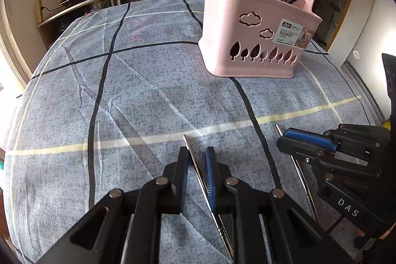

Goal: Organize utensils
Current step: 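Close the left tool on one metal chopstick while the right tool grasps the other, then lift both metal chopsticks and lower them into the pink basket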

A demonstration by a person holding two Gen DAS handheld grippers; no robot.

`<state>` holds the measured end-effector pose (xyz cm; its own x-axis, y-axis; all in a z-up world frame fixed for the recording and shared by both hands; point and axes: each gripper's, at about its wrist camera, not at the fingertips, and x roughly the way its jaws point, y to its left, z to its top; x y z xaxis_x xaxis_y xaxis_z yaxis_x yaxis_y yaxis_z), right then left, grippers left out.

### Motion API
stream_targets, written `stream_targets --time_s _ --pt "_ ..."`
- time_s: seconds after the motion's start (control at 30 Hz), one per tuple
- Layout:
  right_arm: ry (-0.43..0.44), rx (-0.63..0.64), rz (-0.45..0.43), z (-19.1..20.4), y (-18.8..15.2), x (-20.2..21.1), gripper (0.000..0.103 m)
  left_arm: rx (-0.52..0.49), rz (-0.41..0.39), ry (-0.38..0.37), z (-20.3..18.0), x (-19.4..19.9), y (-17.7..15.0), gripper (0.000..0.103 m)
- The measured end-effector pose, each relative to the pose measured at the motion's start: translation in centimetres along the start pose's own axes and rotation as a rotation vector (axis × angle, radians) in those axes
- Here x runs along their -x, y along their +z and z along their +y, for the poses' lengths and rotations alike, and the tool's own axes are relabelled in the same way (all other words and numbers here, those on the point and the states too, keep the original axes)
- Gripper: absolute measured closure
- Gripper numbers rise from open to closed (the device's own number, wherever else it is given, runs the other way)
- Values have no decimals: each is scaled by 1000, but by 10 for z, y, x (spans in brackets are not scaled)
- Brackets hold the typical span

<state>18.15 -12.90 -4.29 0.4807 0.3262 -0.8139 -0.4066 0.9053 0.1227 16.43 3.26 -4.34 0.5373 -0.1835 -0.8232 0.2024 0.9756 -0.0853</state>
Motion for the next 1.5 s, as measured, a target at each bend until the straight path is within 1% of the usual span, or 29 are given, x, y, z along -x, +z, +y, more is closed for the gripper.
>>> stream_targets --time_s 0.07,0.13,0.23,0.37,0.5,0.77,0.87,1.0,1.17,1.5 --pt "6 -6 -1 -2 0 0 97 -3 1 7 -3 -1 2 89" --pt "12 -8 -3 -3 0 2 98 -1 2 17 -3 -2 3 95" --pt "23 -11 -26 -4 0 11 99 29 7 -9 0 -1 3 97" --pt "39 -9 -78 -9 4 32 99 30 -11 -25 -3 9 6 99" --pt "50 -13 -150 -13 12 59 99 20 -64 -44 -8 32 13 99" --pt "52 -7 -295 -16 28 113 99 -9 -215 -88 -18 98 34 99" --pt "49 -5 -342 -16 30 128 99 -22 -268 -102 -21 119 40 99" --pt "44 -8 -395 -16 32 141 99 -32 -312 -116 -25 137 47 99" --pt "39 -16 -418 -21 36 147 99 -30 -324 -125 -29 142 54 99" --pt "37 -4 -434 -24 40 153 99 -30 -305 -155 -31 140 62 99"
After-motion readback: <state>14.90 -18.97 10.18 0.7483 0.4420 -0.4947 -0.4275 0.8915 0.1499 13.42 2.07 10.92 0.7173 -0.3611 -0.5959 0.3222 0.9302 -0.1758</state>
